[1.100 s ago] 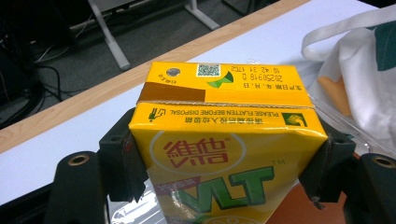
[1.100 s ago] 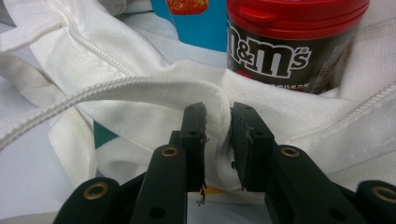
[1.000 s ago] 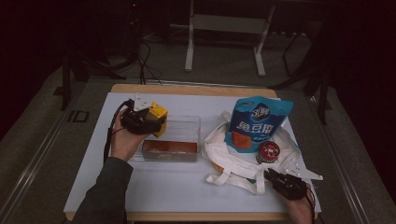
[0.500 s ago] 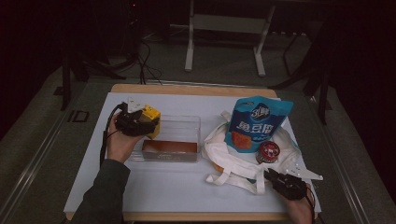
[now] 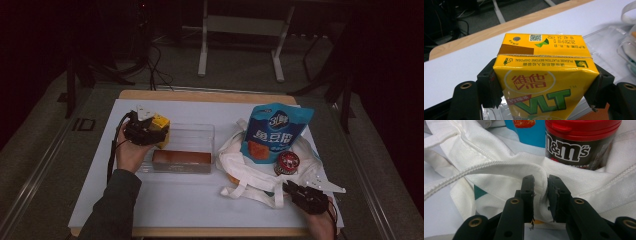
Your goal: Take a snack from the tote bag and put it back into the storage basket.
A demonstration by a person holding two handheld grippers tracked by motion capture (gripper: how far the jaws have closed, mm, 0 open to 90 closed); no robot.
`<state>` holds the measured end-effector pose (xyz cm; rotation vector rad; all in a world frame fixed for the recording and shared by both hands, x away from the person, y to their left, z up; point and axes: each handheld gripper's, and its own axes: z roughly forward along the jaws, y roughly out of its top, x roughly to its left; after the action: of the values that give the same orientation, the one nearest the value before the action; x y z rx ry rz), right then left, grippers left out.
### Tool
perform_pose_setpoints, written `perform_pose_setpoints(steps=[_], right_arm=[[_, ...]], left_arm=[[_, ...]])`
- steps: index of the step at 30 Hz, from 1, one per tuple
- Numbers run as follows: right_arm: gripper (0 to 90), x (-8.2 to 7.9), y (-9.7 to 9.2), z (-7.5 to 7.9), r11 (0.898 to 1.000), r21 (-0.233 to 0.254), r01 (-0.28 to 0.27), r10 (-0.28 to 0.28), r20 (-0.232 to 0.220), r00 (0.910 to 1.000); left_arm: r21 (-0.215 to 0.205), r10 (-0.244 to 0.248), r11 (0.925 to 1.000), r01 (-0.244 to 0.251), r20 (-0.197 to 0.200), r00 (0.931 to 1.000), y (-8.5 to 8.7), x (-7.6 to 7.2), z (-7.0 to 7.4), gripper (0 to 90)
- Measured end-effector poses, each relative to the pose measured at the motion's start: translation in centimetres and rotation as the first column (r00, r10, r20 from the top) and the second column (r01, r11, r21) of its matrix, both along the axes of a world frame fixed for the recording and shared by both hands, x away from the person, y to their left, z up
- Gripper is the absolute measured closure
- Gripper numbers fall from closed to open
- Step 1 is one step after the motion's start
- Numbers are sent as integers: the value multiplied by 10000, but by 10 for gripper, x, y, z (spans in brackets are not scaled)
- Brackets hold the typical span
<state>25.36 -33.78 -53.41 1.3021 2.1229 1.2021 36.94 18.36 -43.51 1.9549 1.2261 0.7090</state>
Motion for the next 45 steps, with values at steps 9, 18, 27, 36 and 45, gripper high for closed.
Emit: perform_pose_setpoints(steps=[9, 18, 27, 36, 45], right_arm=[[748, 0, 0, 0, 10000, 3, -3, 3, 4, 10000], [748, 0, 0, 0, 10000, 11, -1, 1, 4, 10000], [748, 0, 0, 0, 10000, 8, -1, 1, 4, 10000], [748, 0, 0, 0, 10000, 1, -1, 1, 7, 10000], [748, 0, 0, 0, 10000, 3, 3, -3, 10, 10000]], left_arm=[[40, 289, 9996, -287, -558, 9980, 7, 5, -14, 286], [404, 317, 9988, -286, -781, 9964, 7, 6, -21, 286], [403, 356, 9987, -321, -881, 9955, 9, 5, -26, 285], [494, 414, 9981, -366, -991, 9942, 9, 3, -29, 284], [228, 545, 9984, -520, -1279, 9903, 15, 1, -29, 281]])
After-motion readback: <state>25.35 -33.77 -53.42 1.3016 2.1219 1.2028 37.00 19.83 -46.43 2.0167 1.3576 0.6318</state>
